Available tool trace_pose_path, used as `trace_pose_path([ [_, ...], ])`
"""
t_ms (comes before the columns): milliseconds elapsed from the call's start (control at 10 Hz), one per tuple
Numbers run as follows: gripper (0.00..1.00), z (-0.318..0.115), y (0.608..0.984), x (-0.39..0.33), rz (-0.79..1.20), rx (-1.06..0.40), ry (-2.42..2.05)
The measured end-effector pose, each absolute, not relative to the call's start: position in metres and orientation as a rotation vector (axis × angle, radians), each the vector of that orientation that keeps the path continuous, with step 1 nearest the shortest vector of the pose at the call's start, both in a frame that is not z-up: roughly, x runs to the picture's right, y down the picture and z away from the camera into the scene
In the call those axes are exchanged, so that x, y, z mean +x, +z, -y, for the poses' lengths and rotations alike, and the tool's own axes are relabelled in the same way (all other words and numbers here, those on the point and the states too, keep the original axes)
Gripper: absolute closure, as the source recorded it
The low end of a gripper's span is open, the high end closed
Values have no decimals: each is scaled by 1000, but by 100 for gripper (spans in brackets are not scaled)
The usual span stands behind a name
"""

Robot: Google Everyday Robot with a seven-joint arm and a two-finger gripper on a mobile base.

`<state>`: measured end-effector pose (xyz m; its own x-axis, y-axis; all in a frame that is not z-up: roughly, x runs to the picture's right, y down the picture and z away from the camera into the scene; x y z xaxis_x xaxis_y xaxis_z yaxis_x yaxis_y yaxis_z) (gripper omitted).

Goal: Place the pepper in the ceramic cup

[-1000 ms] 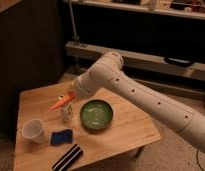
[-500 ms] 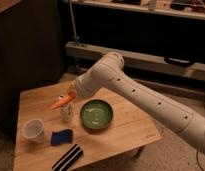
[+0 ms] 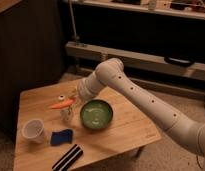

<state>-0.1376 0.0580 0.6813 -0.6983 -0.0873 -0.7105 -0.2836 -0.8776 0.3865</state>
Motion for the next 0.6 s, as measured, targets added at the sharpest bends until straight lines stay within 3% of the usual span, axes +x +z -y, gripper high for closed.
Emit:
trace_pose_path([
  [600,97,-111,631,-186,-761,-1089,2824],
])
